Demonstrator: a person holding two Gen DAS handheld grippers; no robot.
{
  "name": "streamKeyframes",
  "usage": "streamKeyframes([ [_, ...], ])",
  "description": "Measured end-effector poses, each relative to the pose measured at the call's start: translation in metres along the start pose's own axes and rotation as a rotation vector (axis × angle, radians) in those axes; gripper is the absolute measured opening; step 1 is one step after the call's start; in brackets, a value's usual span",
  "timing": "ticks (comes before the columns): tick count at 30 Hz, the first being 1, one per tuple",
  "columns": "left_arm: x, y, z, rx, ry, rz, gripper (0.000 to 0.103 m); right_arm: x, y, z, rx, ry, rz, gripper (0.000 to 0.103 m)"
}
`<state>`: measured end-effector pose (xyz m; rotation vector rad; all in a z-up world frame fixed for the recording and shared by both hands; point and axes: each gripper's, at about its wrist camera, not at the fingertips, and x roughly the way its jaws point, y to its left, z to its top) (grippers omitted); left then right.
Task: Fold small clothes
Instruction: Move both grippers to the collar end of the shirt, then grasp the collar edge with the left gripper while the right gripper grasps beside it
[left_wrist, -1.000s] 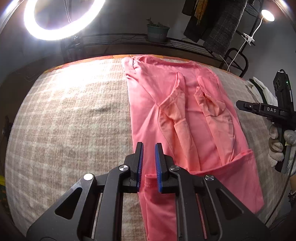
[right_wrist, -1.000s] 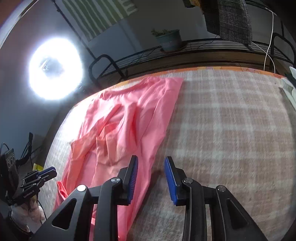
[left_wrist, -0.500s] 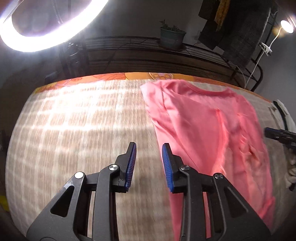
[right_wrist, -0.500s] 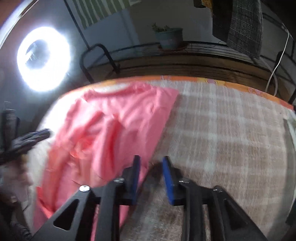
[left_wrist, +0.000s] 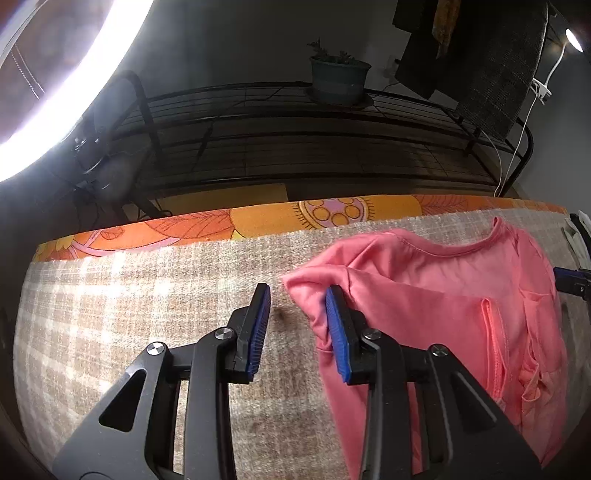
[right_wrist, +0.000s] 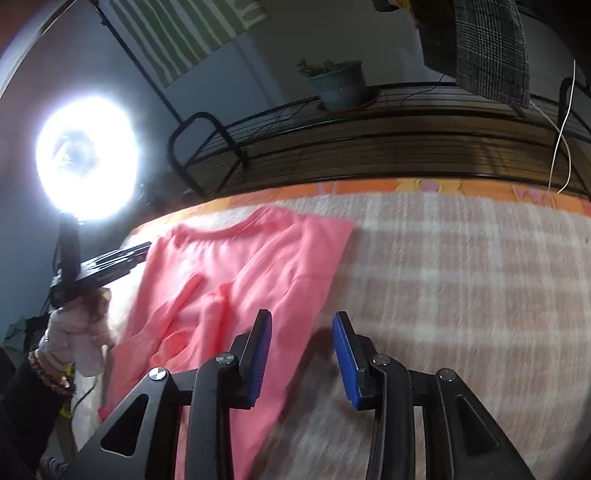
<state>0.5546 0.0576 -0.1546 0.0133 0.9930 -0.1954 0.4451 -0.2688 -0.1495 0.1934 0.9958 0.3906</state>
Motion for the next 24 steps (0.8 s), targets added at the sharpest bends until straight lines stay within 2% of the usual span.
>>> streamKeyframes([
  [7, 0.014, -0.008, 0.011, 0.018, -0.005, -0.032, 0.038, 0.027, -0.018, 0.03, 0.076, -0.017, 0.039, 0.037],
  [10, 0.015, -0.013, 0.012, 0.036, -0.011, -0.035, 0.038, 0.035, -0.013, 0.038, 0.059, -0.028, 0.026, 0.035],
  [12, 0.018, -0.015, 0.015, 0.04, -0.01, -0.049, 0.03, 0.04, -0.008, 0.042, 0.042, -0.026, 0.022, 0.034],
  [14, 0.018, -0.02, 0.016, 0.058, -0.006, -0.081, 0.006, 0.043, -0.003, 0.044, 0.034, -0.016, 0.025, 0.029],
  [15, 0.018, -0.024, 0.016, 0.071, -0.008, -0.079, 0.004, 0.044, -0.002, 0.045, 0.03, -0.021, 0.016, 0.026],
  [17, 0.014, -0.032, 0.012, 0.102, -0.021, -0.041, 0.002, 0.045, -0.001, 0.045, 0.03, -0.015, 0.021, 0.004],
  [24, -0.015, -0.03, 0.007, 0.07, -0.059, -0.073, 0.002, 0.022, 0.002, 0.043, 0.043, -0.063, 0.068, 0.003],
])
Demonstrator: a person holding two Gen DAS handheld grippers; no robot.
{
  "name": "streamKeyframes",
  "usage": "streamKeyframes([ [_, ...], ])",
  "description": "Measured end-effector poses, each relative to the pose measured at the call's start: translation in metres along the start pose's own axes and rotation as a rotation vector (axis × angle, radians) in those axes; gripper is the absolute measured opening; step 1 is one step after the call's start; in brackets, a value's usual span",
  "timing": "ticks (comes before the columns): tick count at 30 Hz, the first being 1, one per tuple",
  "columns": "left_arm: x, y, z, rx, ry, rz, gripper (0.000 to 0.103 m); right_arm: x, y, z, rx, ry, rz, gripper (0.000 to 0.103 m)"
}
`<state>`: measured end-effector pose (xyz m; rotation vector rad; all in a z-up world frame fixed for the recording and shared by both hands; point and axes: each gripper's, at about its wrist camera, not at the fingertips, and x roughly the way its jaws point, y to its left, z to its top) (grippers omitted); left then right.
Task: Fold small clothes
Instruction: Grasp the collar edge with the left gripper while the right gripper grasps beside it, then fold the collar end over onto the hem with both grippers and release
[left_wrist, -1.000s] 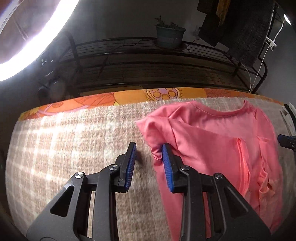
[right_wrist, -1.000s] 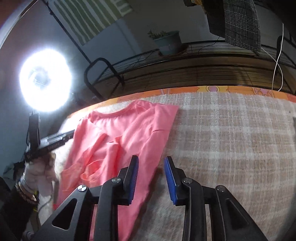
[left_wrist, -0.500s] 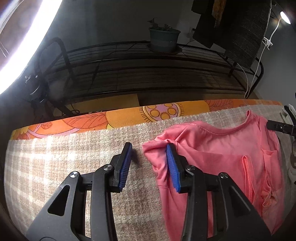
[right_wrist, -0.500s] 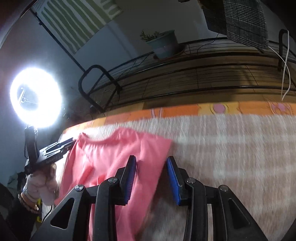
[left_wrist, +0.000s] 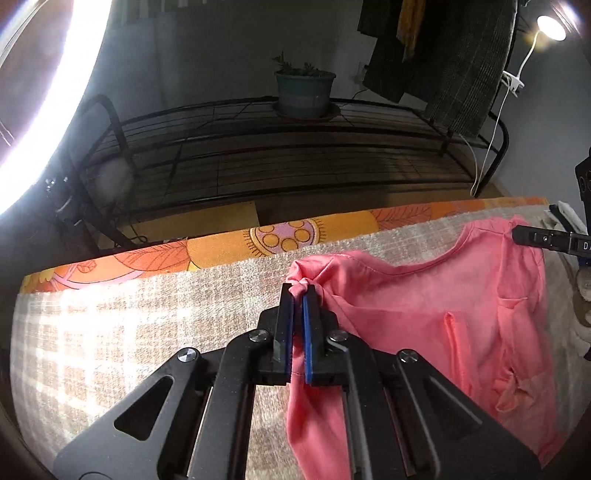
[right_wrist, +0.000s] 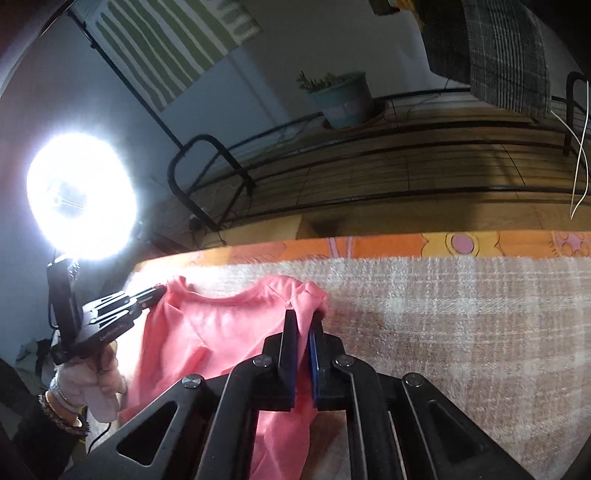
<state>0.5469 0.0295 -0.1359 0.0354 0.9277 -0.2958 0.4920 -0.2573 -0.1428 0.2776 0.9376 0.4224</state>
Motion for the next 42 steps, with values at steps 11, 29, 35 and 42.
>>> streamKeyframes([
  [11, -0.089, -0.017, -0.021, 0.021, -0.081, 0.003, 0.001, -0.069, 0.047, -0.017, -0.11, -0.046, -0.004, 0.002],
  [29, -0.231, -0.061, -0.157, 0.064, -0.101, 0.0, 0.001, -0.173, 0.131, -0.145, -0.268, -0.014, -0.051, 0.002],
  [35, -0.242, -0.075, -0.217, 0.089, -0.062, 0.023, 0.002, -0.186, 0.144, -0.207, -0.308, 0.009, -0.081, 0.002],
  [42, -0.253, -0.087, -0.266, 0.183, -0.011, 0.06, 0.002, -0.194, 0.159, -0.266, -0.422, 0.019, -0.149, 0.003],
])
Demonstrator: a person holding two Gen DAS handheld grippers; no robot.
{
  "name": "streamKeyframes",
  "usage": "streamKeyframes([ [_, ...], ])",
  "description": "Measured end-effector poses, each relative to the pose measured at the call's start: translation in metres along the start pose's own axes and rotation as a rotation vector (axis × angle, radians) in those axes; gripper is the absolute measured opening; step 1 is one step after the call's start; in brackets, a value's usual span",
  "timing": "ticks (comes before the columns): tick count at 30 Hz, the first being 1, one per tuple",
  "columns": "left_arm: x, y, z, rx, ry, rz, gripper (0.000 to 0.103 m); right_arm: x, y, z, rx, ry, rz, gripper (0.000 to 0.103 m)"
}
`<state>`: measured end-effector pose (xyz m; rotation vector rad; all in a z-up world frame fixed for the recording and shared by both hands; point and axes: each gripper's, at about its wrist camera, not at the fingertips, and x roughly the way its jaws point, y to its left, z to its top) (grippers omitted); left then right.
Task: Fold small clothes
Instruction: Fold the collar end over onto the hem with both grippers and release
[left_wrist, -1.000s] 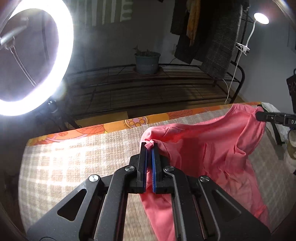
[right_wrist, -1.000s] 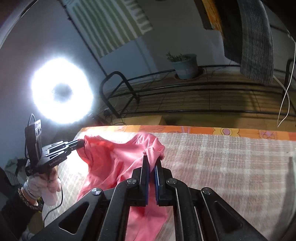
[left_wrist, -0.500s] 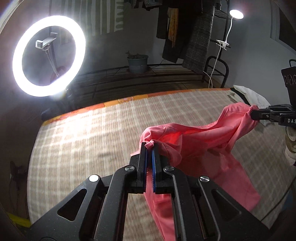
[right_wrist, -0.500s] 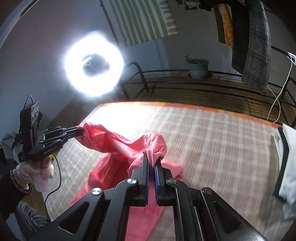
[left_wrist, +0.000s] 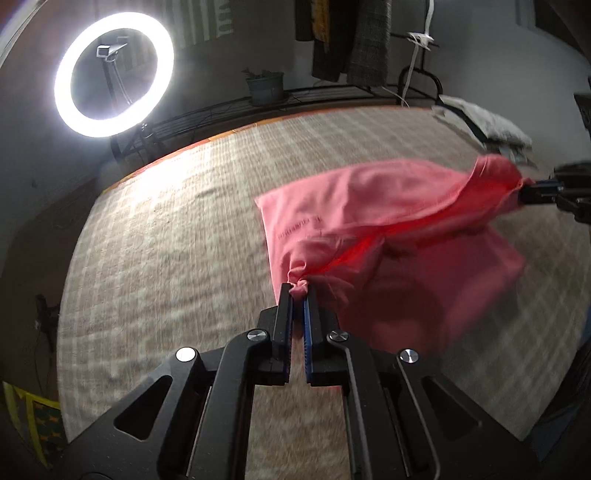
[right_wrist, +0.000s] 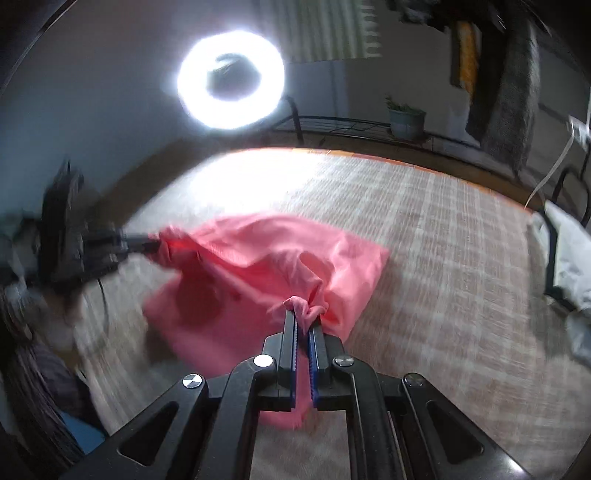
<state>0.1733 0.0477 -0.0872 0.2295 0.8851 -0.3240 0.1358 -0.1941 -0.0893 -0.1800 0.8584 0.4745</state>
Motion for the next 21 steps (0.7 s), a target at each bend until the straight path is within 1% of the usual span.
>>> streamKeyframes([
  [1, -0.004, -0.003, -0.007, 0.026, 0.01, 0.008, 0.003, -0.002, 0.006, -0.008, -0.036, 0.011, -0.024, 0.006],
  [3, -0.013, -0.005, -0.021, 0.053, 0.028, -0.001, 0.003, -0.005, 0.015, -0.022, -0.099, 0.036, -0.065, 0.012],
  [4, -0.019, -0.005, -0.027, 0.058, 0.036, -0.004, 0.003, -0.007, 0.017, -0.029, -0.113, 0.047, -0.069, 0.015],
  [6, -0.031, -0.002, -0.034, 0.055, 0.038, -0.017, 0.004, -0.013, 0.016, -0.038, -0.116, 0.06, -0.06, 0.016],
  [7, -0.036, 0.001, -0.037, 0.044, 0.038, -0.018, 0.009, -0.018, 0.014, -0.041, -0.104, 0.057, -0.052, 0.017],
  [8, -0.04, 0.007, -0.037, 0.013, 0.041, -0.026, 0.016, -0.022, 0.011, -0.041, -0.084, 0.051, -0.044, 0.021],
  [9, -0.041, 0.017, -0.035, -0.032, 0.044, -0.042, 0.021, -0.024, 0.008, -0.041, -0.059, 0.044, -0.034, 0.025],
  [10, -0.041, 0.027, -0.032, -0.097, 0.045, -0.066, 0.031, -0.028, 0.002, -0.042, -0.002, 0.037, -0.023, 0.036],
  [11, -0.04, 0.038, -0.029, -0.178, 0.047, -0.096, 0.036, -0.031, 0.001, -0.046, 0.042, 0.032, -0.014, 0.044],
  [12, -0.037, 0.049, -0.026, -0.265, 0.047, -0.131, 0.036, -0.03, -0.007, -0.046, 0.104, 0.025, 0.006, 0.047],
  [13, -0.033, 0.057, -0.023, -0.334, 0.055, -0.161, 0.036, -0.03, -0.013, -0.048, 0.175, 0.02, 0.036, 0.047],
  [15, -0.019, 0.072, -0.022, -0.492, 0.091, -0.252, 0.036, -0.024, -0.029, -0.048, 0.317, 0.018, 0.094, 0.047],
  [16, -0.012, 0.075, -0.024, -0.546, 0.108, -0.277, 0.036, -0.021, -0.038, -0.051, 0.41, 0.013, 0.143, 0.047],
  [18, 0.002, 0.076, -0.031, -0.604, 0.147, -0.301, 0.036, -0.013, -0.05, -0.059, 0.55, 0.007, 0.237, 0.047],
  [21, 0.027, 0.071, -0.043, -0.681, 0.228, -0.361, 0.036, 0.003, -0.056, -0.066, 0.66, 0.024, 0.295, 0.047],
])
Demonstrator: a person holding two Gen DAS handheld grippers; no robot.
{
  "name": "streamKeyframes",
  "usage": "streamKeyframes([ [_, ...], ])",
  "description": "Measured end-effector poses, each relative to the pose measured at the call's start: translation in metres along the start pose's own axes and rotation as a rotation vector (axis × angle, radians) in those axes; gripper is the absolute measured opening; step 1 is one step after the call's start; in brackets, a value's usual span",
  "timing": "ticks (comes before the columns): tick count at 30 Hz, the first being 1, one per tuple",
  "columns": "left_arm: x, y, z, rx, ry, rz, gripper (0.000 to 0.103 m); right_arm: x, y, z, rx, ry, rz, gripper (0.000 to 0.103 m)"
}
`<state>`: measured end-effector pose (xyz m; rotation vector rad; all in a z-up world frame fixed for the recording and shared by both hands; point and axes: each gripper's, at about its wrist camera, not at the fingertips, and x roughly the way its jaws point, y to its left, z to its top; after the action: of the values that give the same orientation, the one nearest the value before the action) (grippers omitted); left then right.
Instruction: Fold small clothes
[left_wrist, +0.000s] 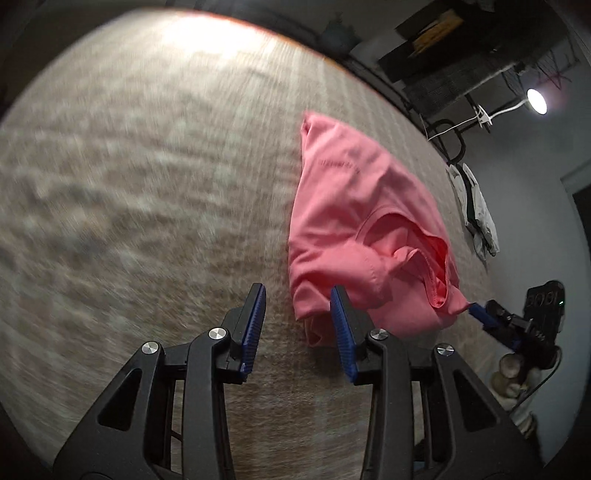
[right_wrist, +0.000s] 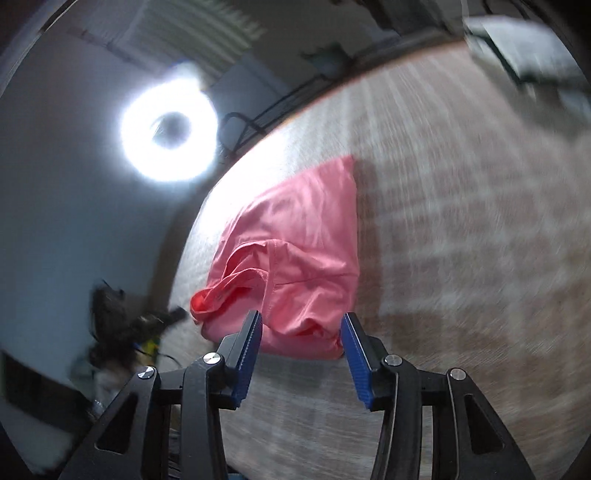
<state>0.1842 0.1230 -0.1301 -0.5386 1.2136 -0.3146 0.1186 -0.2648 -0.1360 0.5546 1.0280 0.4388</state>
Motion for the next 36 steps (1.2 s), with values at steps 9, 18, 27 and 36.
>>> streamKeyframes([
  [9, -0.005, -0.009, -0.002, 0.026, -0.039, -0.016, 0.0, 0.017, 0.004, 0.0, -0.042, 0.041, -0.036, 0.001],
  [18, -0.015, -0.001, -0.015, 0.056, -0.02, -0.029, 0.0, -0.008, -0.024, -0.003, 0.116, 0.012, 0.131, 0.0],
  [27, -0.027, -0.003, -0.017, 0.141, -0.078, 0.166, 0.006, -0.011, 0.013, -0.009, -0.107, 0.001, -0.124, 0.034],
  [36, -0.012, -0.084, -0.045, 0.505, -0.122, 0.179, 0.045, 0.019, 0.084, -0.032, -0.514, 0.018, -0.172, 0.037],
])
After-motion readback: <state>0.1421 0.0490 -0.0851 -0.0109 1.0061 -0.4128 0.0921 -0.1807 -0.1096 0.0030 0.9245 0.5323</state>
